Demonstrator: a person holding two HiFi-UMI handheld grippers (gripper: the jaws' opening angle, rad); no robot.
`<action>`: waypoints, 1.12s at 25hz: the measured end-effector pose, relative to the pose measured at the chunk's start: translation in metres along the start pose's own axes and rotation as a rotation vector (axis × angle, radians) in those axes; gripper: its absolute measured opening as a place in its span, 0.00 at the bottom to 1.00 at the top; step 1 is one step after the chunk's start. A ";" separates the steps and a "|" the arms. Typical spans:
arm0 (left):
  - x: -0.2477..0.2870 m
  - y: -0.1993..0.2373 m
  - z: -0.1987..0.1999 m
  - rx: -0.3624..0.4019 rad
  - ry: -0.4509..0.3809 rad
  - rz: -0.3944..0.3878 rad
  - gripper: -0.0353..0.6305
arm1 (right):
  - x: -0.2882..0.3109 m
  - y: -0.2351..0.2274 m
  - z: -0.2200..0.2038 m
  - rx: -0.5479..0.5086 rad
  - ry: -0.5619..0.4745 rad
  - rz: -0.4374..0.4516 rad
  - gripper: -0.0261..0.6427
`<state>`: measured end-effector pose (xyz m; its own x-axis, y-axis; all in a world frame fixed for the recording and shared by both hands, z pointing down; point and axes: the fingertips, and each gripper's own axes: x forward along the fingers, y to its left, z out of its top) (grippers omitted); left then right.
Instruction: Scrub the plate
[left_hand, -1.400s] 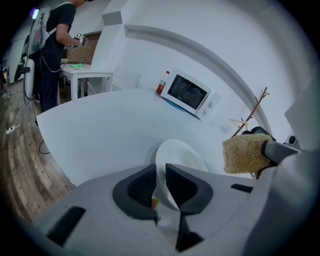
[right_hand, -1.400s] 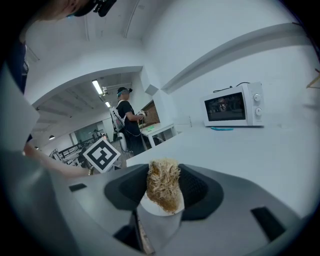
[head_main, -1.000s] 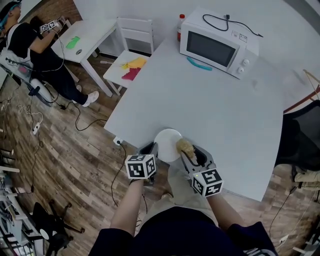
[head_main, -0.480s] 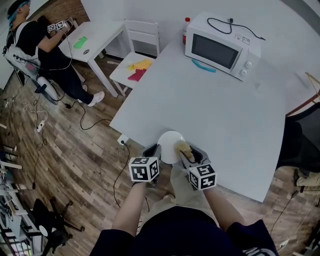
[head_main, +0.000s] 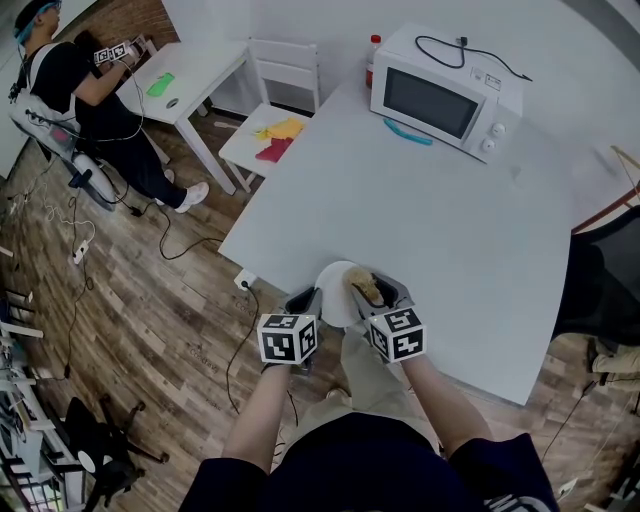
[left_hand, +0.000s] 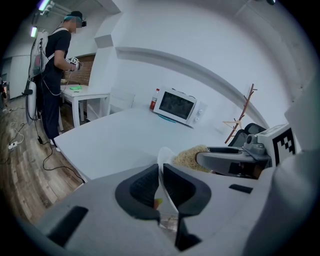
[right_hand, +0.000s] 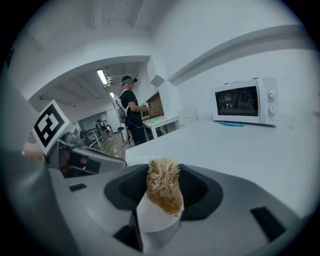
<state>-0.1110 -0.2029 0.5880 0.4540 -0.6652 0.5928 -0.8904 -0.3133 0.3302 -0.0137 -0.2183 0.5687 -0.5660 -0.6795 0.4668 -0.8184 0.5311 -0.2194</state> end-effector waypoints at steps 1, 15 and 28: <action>0.000 0.000 0.000 -0.001 0.001 -0.001 0.12 | 0.003 0.001 0.004 -0.006 -0.002 0.004 0.31; 0.001 0.015 0.007 -0.023 -0.030 0.054 0.12 | 0.005 0.059 0.007 -0.065 0.024 0.237 0.31; 0.003 0.018 0.005 -0.007 -0.033 0.096 0.12 | -0.025 0.048 -0.042 -0.084 0.119 0.241 0.31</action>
<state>-0.1256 -0.2143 0.5919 0.3650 -0.7143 0.5972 -0.9294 -0.2421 0.2785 -0.0348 -0.1543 0.5824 -0.7239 -0.4664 0.5084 -0.6474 0.7138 -0.2669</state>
